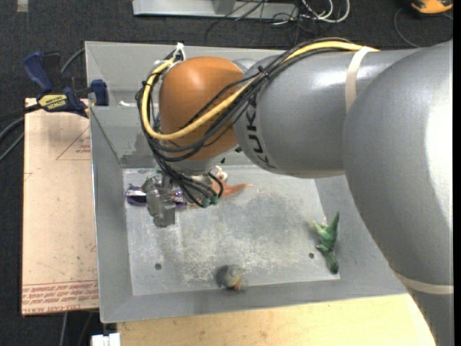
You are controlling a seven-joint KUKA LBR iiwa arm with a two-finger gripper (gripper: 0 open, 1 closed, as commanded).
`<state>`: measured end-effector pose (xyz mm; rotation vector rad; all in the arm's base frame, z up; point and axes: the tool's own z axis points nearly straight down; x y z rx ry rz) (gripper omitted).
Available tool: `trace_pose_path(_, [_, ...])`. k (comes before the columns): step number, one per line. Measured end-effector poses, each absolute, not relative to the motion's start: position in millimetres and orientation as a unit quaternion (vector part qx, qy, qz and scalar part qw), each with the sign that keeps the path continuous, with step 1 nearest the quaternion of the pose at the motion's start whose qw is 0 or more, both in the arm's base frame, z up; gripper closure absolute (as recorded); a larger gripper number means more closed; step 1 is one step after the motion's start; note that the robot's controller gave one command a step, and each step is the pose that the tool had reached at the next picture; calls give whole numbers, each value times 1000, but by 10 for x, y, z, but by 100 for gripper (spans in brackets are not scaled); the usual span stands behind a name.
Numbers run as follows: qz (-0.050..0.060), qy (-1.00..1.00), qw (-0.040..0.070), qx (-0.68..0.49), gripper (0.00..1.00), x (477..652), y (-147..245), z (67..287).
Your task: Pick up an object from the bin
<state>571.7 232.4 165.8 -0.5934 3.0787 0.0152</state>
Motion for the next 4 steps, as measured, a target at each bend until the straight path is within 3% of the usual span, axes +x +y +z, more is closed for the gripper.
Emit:
trace_pose_path(1, [5,982,3,-189,0,5717,2323,1658])
trace_pose_path(2, [5,982,3,-189,0,5717,2323,1657])
trace_pose_path(3, [5,958,9,-286,0,6227,2013,1012])
trace_pose_path(4, [6,962,5,-271,100,6359,2041,887])
